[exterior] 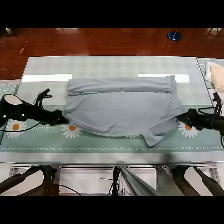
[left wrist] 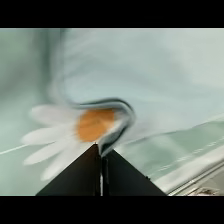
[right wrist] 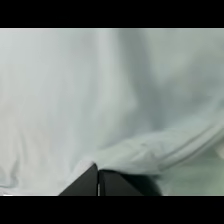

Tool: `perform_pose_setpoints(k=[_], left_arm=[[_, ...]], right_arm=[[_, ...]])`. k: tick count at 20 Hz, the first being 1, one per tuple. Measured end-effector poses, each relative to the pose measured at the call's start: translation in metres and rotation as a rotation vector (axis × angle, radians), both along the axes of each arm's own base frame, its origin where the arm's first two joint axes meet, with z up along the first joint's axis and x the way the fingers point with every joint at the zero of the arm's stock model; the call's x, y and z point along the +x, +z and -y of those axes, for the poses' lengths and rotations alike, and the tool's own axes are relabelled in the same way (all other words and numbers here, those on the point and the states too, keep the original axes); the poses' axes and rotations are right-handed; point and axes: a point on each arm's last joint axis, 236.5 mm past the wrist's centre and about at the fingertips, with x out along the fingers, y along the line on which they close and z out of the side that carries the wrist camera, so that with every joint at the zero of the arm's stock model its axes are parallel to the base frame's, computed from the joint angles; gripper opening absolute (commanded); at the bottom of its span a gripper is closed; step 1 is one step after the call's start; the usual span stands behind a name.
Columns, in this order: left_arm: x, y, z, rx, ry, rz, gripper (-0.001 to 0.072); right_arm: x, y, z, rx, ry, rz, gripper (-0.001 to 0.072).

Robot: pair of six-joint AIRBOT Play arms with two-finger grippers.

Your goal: Fold the shirts.

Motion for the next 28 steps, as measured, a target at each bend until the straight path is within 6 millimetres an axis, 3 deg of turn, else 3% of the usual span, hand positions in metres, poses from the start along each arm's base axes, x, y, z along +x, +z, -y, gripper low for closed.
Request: perform_pose_setpoints(k=[4, 6, 9, 16, 21, 25, 28], left_arm=[[0.042, 0.048, 0.002, -0.018, 0.063, 0.198, 0.0019], [0.061, 0.064, -0.002, -0.012, 0.101, 0.275, 0.0019], [0.093, 0.077, -0.016, 0.018, 0.175, 0.372, 0.0019], [0.149, 0.054, -0.029, 0.034, 0.235, 0.369, 0.002], [0.184, 0.046, -0.035, 0.032, 0.238, 0.372, 0.0021], [0.198, 0.039, -0.037, 0.03, 0.234, 0.366, 0.0021], [0.201, 0.027, -0.037, 0.027, 0.232, 0.341, 0.0022]], right_arm=[[0.051, 0.053, -0.005, -0.089, 0.001, 0.185, 0.0018], [0.078, 0.076, 0.005, -0.153, -0.045, 0.261, 0.0018], [0.109, 0.088, 0.029, -0.23, -0.128, 0.299, 0.0018], [0.159, 0.05, 0.052, -0.215, -0.204, 0.266, 0.0018], [0.19, 0.025, 0.043, -0.218, -0.209, 0.277, 0.0018], [0.22, 0.025, 0.04, -0.271, -0.221, 0.331, 0.0019], [0.23, 0.018, 0.043, -0.316, -0.221, 0.343, 0.0019]])
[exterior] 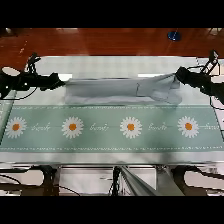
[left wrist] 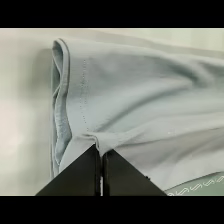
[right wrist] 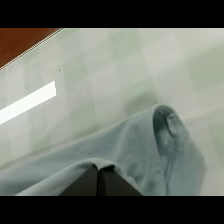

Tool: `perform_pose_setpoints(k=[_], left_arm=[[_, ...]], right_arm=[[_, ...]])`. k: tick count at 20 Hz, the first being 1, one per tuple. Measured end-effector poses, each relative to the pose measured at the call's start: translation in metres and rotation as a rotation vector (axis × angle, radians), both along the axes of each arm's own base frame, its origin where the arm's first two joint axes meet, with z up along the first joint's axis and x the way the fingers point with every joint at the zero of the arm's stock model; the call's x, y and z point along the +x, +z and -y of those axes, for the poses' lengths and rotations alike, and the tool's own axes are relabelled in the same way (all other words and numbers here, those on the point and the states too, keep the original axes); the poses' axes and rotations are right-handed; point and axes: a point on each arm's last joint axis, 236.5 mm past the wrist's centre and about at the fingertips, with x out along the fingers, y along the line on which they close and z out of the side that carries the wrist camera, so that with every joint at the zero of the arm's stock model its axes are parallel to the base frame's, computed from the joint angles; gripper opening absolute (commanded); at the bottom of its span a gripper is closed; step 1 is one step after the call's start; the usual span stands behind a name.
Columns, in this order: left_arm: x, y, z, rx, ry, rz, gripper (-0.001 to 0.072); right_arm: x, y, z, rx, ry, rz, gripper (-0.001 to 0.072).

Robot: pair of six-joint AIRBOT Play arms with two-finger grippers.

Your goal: Fold the shirts.

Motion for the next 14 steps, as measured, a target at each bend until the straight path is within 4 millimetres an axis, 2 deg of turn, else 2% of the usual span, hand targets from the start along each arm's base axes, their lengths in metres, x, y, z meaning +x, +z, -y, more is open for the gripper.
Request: perform_pose_setpoints(k=[3, 4, 6, 7, 8, 9, 10, 12, 14], left_arm=[[0.001, -0.009, 0.0, -0.004, 0.0, -0.018, 0.0027], [0.001, -0.012, 0.0, -0.005, 0.001, -0.023, 0.007], [0.003, -0.016, -0.002, 0.0, 0.007, -0.026, 0.0344], [0.005, -0.018, -0.003, 0.003, 0.016, -0.023, 0.0406], [0.007, -0.018, -0.006, 0.008, 0.025, -0.016, 0.0409], [0.011, -0.018, -0.008, 0.015, 0.037, -0.006, 0.041], [0.015, -0.016, -0.011, 0.021, 0.046, 0.006, 0.041], [0.023, -0.009, -0.02, 0.03, 0.065, 0.034, 0.0409], [0.03, 0.003, -0.033, 0.045, 0.078, 0.062, 0.0409]], right_arm=[[0.001, -0.012, 0.002, -0.053, 0.024, -0.02, 0.0019], [0.001, -0.015, 0.002, -0.065, 0.031, -0.028, 0.0019], [-0.001, -0.025, 0.002, -0.081, 0.048, -0.049, 0.002], [-0.002, -0.029, 0.001, -0.085, 0.057, -0.061, 0.0023], [-0.004, -0.035, 0.0, -0.084, 0.067, -0.076, 0.0095], [-0.005, -0.038, -0.002, -0.082, 0.073, -0.086, 0.0251], [-0.006, -0.041, -0.002, -0.082, 0.078, -0.093, 0.0368], [-0.005, -0.038, -0.002, -0.084, 0.081, -0.089, 0.0426], [-0.002, -0.018, 0.002, -0.095, 0.078, -0.051, 0.044]])
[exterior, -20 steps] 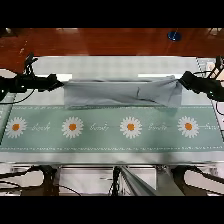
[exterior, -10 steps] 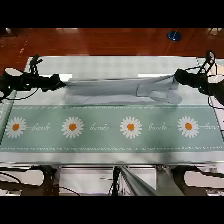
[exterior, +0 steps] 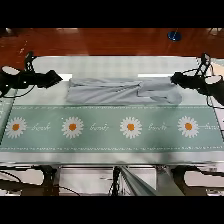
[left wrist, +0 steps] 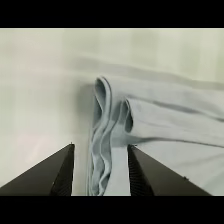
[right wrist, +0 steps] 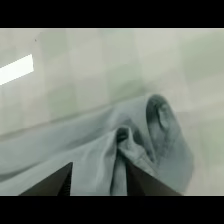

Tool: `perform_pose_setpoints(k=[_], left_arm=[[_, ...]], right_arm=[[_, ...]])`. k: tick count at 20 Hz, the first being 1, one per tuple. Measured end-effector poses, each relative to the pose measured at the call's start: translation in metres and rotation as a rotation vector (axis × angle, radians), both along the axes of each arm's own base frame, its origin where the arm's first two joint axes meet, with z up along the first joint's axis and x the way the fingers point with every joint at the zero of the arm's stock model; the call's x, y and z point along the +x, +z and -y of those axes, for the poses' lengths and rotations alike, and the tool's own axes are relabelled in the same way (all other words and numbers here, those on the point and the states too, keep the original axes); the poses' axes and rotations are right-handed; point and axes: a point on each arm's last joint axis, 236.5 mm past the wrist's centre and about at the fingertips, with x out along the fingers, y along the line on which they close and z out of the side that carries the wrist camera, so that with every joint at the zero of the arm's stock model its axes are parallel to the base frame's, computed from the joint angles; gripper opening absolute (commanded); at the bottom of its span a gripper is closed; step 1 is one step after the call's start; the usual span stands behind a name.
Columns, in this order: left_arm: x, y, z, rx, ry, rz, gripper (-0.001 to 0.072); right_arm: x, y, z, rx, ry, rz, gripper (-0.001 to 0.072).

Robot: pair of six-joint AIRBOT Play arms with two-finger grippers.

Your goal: Fold the shirts.

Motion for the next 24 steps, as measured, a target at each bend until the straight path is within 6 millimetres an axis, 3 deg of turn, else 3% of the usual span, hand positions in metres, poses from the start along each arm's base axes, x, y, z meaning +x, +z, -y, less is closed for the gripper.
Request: perform_pose_setpoints(k=[3, 4, 5, 7, 9, 11, 15, 18, 24], left_arm=[[-0.005, 0.015, -0.019, 0.029, -0.018, 0.0, 0.0401], [-0.009, 0.017, -0.025, 0.039, -0.026, -0.008, 0.0362], [-0.015, 0.018, -0.031, 0.051, -0.036, -0.026, 0.0362], [-0.027, 0.02, -0.042, 0.063, -0.035, -0.066, 0.0362], [-0.038, 0.021, -0.046, 0.07, -0.042, -0.104, 0.0366], [-0.045, 0.02, -0.047, 0.075, -0.05, -0.131, 0.0369], [-0.054, 0.019, -0.041, 0.073, -0.077, -0.164, 0.0369], [-0.055, 0.018, -0.036, 0.075, -0.093, -0.17, 0.0369], [-0.056, 0.017, -0.019, 0.08, -0.134, -0.174, 0.0369]], right_arm=[[0.008, 0.053, 0.022, -0.037, -0.026, 0.103, 0.0439], [0.009, 0.069, 0.032, -0.047, -0.037, 0.124, 0.044], [0.008, 0.08, 0.043, -0.057, -0.045, 0.125, 0.0445], [-0.002, 0.086, 0.064, -0.076, -0.055, 0.071, 0.0547], [-0.02, 0.069, 0.082, -0.065, -0.059, -0.042, 0.0581], [-0.042, 0.04, 0.088, -0.01, -0.033, -0.178, 0.0605], [-0.075, -0.011, 0.058, 0.191, 0.095, -0.384, 0.0608], [-0.076, -0.031, 0.039, 0.31, 0.135, -0.423, 0.0608], [-0.058, -0.061, 0.014, 0.417, 0.118, -0.44, 0.0601]])
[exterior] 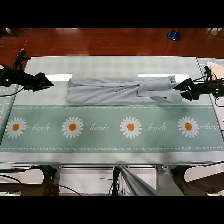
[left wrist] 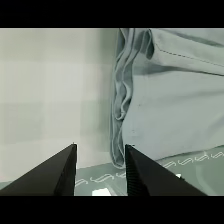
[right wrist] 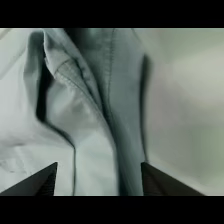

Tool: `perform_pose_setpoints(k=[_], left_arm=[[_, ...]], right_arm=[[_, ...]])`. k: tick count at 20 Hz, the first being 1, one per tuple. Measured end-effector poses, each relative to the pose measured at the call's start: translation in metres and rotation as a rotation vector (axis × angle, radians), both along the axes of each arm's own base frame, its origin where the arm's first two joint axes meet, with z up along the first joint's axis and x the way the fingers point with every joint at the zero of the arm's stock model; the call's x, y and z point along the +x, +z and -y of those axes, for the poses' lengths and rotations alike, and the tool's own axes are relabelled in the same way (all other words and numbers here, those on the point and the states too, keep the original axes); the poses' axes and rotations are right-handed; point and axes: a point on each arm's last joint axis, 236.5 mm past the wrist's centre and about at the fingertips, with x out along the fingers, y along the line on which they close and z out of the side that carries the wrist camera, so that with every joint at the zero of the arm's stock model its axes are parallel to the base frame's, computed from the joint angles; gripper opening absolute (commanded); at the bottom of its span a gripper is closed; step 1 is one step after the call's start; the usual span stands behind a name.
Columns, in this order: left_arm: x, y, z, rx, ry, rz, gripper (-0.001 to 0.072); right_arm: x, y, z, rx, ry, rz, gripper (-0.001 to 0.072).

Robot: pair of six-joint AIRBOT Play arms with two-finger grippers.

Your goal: Fold the shirts.

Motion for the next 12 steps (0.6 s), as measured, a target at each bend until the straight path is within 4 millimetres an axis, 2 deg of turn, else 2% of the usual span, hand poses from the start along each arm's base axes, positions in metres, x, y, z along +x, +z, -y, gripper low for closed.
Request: perform_pose_setpoints(k=[2, 3, 4, 6, 8, 9, 12], left_arm=[[-0.001, -0.001, 0.007, -0.002, -0.017, -0.005, 0.0369], [-0.001, -0.001, 0.009, -0.001, -0.023, -0.004, 0.0369], [0.0, 0.0, 0.012, 0.0, -0.029, -0.002, 0.0369], [0.0, -0.001, 0.017, 0.0, -0.042, -0.001, 0.0369], [-0.001, -0.001, 0.022, 0.0, -0.053, -0.001, 0.0369], [-0.001, 0.0, 0.024, -0.001, -0.058, -0.003, 0.0369], [-0.001, 0.005, 0.042, -0.052, -0.073, -0.001, 0.0366]], right_arm=[[0.01, -0.007, -0.016, 0.012, -0.001, 0.007, 0.0595], [0.017, -0.009, -0.028, 0.024, -0.002, 0.015, 0.0547], [0.021, -0.012, -0.037, 0.019, 0.008, 0.019, 0.0399], [0.03, -0.02, -0.052, -0.006, 0.019, 0.032, 0.0021], [0.035, -0.017, -0.064, -0.02, 0.041, 0.052, 0.0019], [0.038, -0.009, -0.067, -0.027, 0.052, 0.072, 0.0019], [0.044, 0.035, -0.07, -0.047, 0.073, 0.165, 0.0019]])
